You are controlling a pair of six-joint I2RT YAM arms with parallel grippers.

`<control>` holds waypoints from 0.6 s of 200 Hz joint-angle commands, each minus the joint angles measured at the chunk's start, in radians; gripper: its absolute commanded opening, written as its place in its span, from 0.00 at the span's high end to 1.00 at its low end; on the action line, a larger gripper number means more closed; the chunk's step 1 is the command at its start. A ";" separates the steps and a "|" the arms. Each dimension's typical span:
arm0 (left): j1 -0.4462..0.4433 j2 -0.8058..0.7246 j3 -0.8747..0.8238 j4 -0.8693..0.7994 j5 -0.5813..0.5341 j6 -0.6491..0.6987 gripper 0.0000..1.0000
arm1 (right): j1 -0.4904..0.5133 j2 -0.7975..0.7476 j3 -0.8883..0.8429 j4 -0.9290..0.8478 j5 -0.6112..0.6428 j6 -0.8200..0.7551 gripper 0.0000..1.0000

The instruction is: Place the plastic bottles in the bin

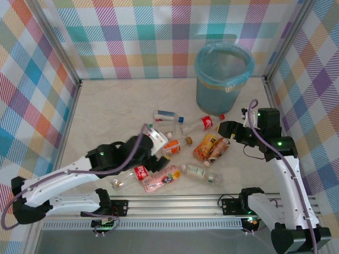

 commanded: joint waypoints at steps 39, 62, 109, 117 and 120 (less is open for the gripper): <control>-0.111 0.118 -0.112 -0.077 0.041 -0.209 0.14 | 0.121 0.020 0.032 -0.075 -0.022 0.007 0.21; -0.111 0.137 -0.142 -0.089 0.061 -0.237 0.14 | 0.146 0.028 0.015 -0.061 -0.020 0.019 0.21; -0.111 0.260 -0.149 -0.119 0.078 -0.278 0.11 | 0.185 0.046 0.014 -0.038 -0.011 0.041 0.20; -0.108 0.285 -0.152 -0.119 0.079 -0.283 0.11 | 0.189 0.050 0.017 -0.038 -0.012 0.040 0.20; -0.108 0.296 -0.151 -0.121 0.080 -0.286 0.11 | 0.191 0.052 0.019 -0.039 -0.012 0.040 0.20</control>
